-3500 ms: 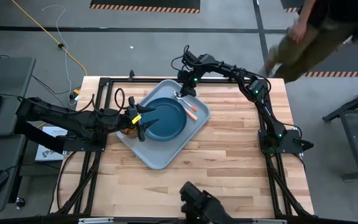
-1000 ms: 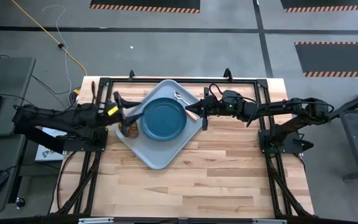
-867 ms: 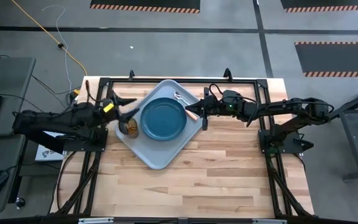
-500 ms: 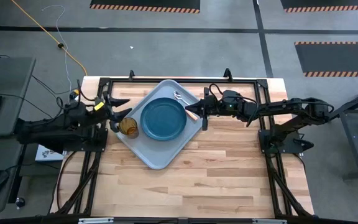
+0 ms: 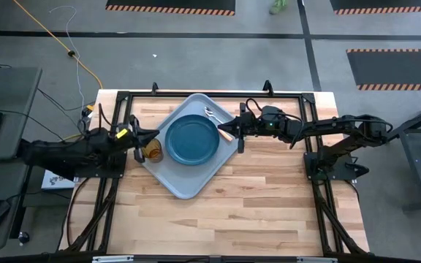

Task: Pick and place plate/cup/fork/spoon on tray
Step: Return to Home Position

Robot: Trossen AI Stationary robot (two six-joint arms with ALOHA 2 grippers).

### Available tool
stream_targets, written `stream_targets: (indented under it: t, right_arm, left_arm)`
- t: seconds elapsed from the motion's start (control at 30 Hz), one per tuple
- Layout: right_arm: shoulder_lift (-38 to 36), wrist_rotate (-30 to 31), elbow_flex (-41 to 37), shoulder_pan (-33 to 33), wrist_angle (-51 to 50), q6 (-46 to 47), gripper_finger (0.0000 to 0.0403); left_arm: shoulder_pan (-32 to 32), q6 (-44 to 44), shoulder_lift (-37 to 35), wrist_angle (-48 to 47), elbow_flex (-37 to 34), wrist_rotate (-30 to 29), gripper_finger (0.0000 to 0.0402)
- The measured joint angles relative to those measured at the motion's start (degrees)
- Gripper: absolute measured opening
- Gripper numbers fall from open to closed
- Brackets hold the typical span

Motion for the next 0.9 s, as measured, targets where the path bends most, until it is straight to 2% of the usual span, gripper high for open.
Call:
stream_targets:
  t: [0.17, 0.3, 0.5, 0.7, 0.9]
  right_arm:
    - [0.00, 0.00, 0.00, 0.00, -0.28, -0.01, 0.0000]
    - [0.00, 0.00, 0.00, 0.00, -0.65, -0.02, 0.0000]
    - [0.00, 0.01, 0.00, 0.00, -0.76, -0.01, 0.0000]
    - [0.00, -0.09, 0.00, 0.00, -0.92, -0.01, 0.0000]
    - [0.00, -0.24, 0.00, 0.01, -0.94, -0.01, 0.0000]
  left_arm:
    - [0.46, -0.07, -2.91, -8.12, 0.85, 0.54, 0.0001]
    - [0.47, -1.10, -5.92, -8.58, -1.48, 2.10, 0.0000]
    - [0.30, -1.56, -9.92, -6.48, -4.52, 5.42, 0.0000]
    - [0.30, -1.91, -9.90, -6.39, -5.48, 5.55, 0.0000]
    - [0.28, -0.44, -9.90, -2.00, -5.39, 6.57, 0.0000]
